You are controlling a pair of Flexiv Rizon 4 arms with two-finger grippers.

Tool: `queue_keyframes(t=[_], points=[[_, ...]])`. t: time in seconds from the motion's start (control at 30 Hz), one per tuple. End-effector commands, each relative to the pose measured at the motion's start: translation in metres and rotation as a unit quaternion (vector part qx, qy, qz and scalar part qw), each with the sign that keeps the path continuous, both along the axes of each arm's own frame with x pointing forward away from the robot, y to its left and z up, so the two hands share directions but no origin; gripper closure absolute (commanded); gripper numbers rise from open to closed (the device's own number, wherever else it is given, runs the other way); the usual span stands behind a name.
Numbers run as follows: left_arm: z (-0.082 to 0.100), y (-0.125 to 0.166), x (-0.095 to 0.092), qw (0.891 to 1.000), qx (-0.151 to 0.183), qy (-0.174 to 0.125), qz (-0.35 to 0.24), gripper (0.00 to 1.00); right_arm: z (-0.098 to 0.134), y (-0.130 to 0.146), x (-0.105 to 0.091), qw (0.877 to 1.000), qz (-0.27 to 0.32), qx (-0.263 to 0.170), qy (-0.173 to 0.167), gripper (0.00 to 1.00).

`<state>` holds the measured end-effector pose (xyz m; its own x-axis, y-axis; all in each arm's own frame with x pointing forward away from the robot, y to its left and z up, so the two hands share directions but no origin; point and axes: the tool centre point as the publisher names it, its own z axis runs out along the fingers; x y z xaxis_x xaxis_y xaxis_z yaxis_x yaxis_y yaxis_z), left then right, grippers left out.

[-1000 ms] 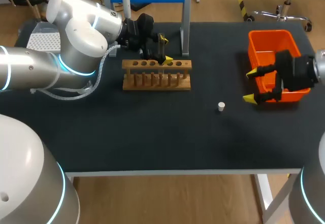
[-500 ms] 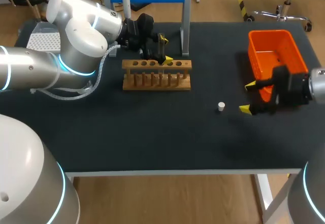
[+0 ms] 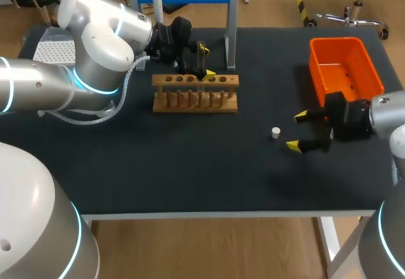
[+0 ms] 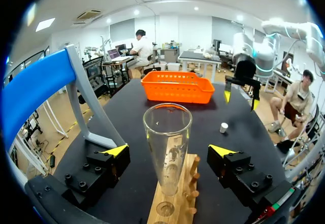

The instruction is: Invert the test tube, pick up the pipette, mount the tip to pipette, aspirate from beaker and dispense into the tube, eject the tip, return the pipette, and cap with the stopper.

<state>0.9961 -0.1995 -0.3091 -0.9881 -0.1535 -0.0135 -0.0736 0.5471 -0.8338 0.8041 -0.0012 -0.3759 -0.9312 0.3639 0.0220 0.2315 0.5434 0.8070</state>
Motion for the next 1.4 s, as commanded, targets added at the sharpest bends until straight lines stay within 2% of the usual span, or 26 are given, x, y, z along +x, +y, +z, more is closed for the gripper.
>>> queue_keyframes(t=[0.03, 0.1, 0.23, 0.27, 0.3, 0.37, 0.4, 0.43, 0.53, 0.57, 0.67, 0.7, 0.8, 0.93, 1.13, 1.2, 1.23, 1.4], points=[[0.0, 0.0, 0.0, 1.0, 0.002, 0.0, 0.0, 0.0, -0.007, 0.008, 0.005, 1.0, -0.002, -0.006, 0.003, 0.0], [0.0, 0.0, 0.0, 1.0, 0.002, 0.0, 0.0, 0.0, -0.008, 0.01, 0.007, 1.0, -0.005, -0.008, 0.004, 0.0], [0.0, 0.0, 0.0, 1.0, 0.002, 0.0, 0.0, 0.0, -0.012, 0.015, 0.012, 1.0, -0.009, -0.009, 0.004, 0.1], [0.0, 0.0, 0.0, 1.0, 0.002, 0.0, 0.0, 0.0, -0.013, 0.017, 0.013, 1.0, -0.01, -0.01, 0.005, 0.22], [0.0, 0.0, 0.0, 1.0, 0.002, 0.0, 0.0, 0.0, -0.014, 0.018, 0.014, 1.0, -0.01, -0.01, 0.005, 0.28], [0.0, 0.0, 0.0, 1.0, 0.002, 0.0, 0.0, 0.0, -0.015, 0.021, 0.016, 1.0, -0.011, -0.011, 0.006, 0.3], [0.0, 0.0, 0.0, 1.0, 0.002, 0.0, 0.0, 0.0, -0.016, 0.022, 0.017, 1.0, -0.011, -0.011, 0.007, 0.35], [0.0, 0.0, 0.0, 1.0, 0.002, 0.0, 0.0, 0.0, -0.018, 0.023, 0.018, 1.0, -0.011, -0.011, 0.008, 0.33], [0.0, 0.0, 0.0, 1.0, 0.002, 0.0, 0.0, 0.0, -0.022, 0.026, 0.022, 1.0, -0.013, -0.014, 0.01, 0.11], [0.0, 0.0, 0.0, 1.0, 0.002, 0.0, 0.0, 0.0, -0.023, 0.026, 0.023, 1.0, -0.014, -0.015, 0.011, 0.08], [0.0, 0.0, 0.0, 1.0, 0.002, 0.0, 0.0, 0.0, -0.028, 0.026, 0.026, 1.0, -0.017, -0.018, 0.014, 0.16], [0.0, 0.0, 0.0, 1.0, 0.002, 0.0, 0.0, 0.0, -0.029, 0.026, 0.027, 1.0, -0.018, -0.019, 0.014, 0.15], [0.0, 0.0, 0.0, 1.0, 0.002, 0.0, 0.0, 0.0, -0.033, 0.026, 0.031, 0.999, -0.02, -0.022, 0.017, 0.18], [0.0, 0.0, 0.0, 1.0, 0.002, 0.0, 0.0, 0.0, -0.036, 0.027, 0.034, 0.999, -0.023, -0.024, 0.018, 0.15], [0.0, 0.0, 0.0, 1.0, 0.002, 0.0, 0.0, 0.0, -0.041, 0.027, 0.04, 0.999, -0.03, -0.025, 0.022, 0.17], [0.0, 0.0, 0.0, 1.0, 0.002, 0.0, 0.0, 0.0, -0.042, 0.028, 0.041, 0.999, -0.033, -0.025, 0.023, 0.19], [0.0, 0.0, 0.0, 1.0, 0.002, 0.0, 0.0, 0.0, -0.042, 0.028, 0.041, 0.999, -0.034, -0.024, 0.025, 0.24], [0.0, 0.0, 0.0, 1.0, 0.002, 0.0, 0.0, 0.0, -0.045, 0.03, 0.04, 0.999, -0.038, -0.023, 0.029, 0.27]])
